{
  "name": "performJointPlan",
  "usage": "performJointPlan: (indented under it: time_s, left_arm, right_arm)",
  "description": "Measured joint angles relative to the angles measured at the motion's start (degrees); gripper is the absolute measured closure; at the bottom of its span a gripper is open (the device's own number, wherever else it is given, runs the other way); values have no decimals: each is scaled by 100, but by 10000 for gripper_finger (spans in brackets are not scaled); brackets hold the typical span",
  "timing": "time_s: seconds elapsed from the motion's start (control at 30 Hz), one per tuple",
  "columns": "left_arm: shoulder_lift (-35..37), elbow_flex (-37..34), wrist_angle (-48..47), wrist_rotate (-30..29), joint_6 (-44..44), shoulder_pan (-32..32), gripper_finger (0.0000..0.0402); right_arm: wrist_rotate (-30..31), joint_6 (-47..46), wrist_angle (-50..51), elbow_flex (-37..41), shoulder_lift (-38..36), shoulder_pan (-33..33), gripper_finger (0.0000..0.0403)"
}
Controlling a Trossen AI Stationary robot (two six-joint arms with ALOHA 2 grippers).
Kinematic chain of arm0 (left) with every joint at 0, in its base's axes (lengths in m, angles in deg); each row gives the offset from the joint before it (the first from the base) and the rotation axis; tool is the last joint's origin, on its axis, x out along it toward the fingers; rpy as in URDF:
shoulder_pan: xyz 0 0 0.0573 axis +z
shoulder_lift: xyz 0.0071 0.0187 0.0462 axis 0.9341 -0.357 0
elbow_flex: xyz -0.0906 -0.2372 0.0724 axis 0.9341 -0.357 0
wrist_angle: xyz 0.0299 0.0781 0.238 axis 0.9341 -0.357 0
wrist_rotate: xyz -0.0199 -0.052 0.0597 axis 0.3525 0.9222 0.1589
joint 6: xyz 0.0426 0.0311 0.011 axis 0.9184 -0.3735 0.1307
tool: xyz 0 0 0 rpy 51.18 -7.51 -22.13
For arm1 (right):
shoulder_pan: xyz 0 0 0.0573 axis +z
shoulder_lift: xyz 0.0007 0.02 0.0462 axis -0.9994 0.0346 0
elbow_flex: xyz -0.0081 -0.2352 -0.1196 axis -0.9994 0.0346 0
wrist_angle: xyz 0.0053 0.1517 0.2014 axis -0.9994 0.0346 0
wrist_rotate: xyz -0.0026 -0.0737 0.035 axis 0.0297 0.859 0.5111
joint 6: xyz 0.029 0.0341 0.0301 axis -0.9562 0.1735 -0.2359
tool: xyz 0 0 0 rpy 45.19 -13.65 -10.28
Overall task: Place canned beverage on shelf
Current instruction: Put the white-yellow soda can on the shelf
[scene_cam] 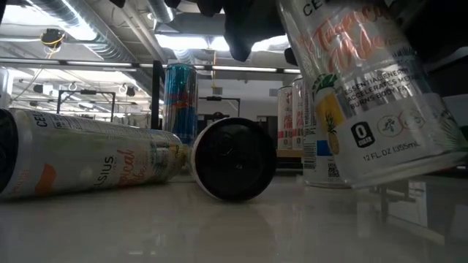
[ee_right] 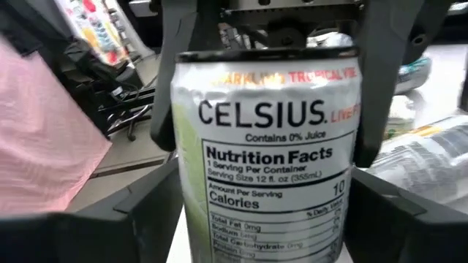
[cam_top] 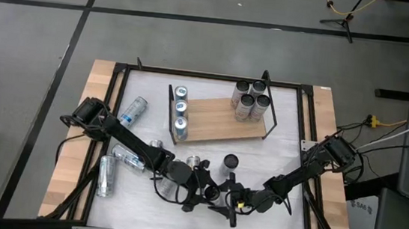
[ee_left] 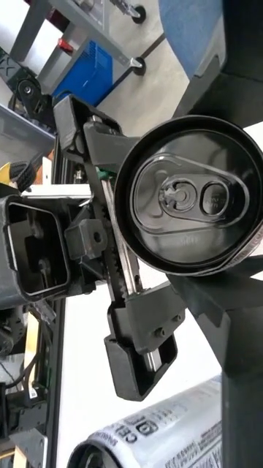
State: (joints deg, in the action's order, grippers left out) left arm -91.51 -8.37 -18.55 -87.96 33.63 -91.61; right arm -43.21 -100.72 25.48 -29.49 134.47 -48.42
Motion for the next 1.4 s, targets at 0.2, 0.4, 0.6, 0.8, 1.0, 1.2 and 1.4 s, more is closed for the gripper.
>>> performJointPlan:
  time_s: [0.2,0.4,0.6,0.8,1.0,1.2,1.4]
  left_arm:
    - [0,0,2,131,-50,-7,156]
    - [22,60,2,407,-298,-15,156]
    - [42,546,-534,634,-306,-4,155]
    - [55,1116,-1067,749,-293,5,155]
    - [61,1688,-1748,726,-264,21,155]
    - [61,2466,-3020,703,-273,107,155]
    - [61,3028,-3736,709,-244,234,155]
  right_arm:
    - [-610,6,38,0,0,-4,58]
    - [-1289,18,192,0,-157,23,45]
    - [-1361,43,933,7,-634,132,45]
    - [-1208,-2,1473,17,-1047,139,45]
    - [-923,-11,1887,17,-1346,144,45]
    - [-797,-15,2335,10,-1685,130,45]
    - [-350,4,2320,15,-1825,138,45]
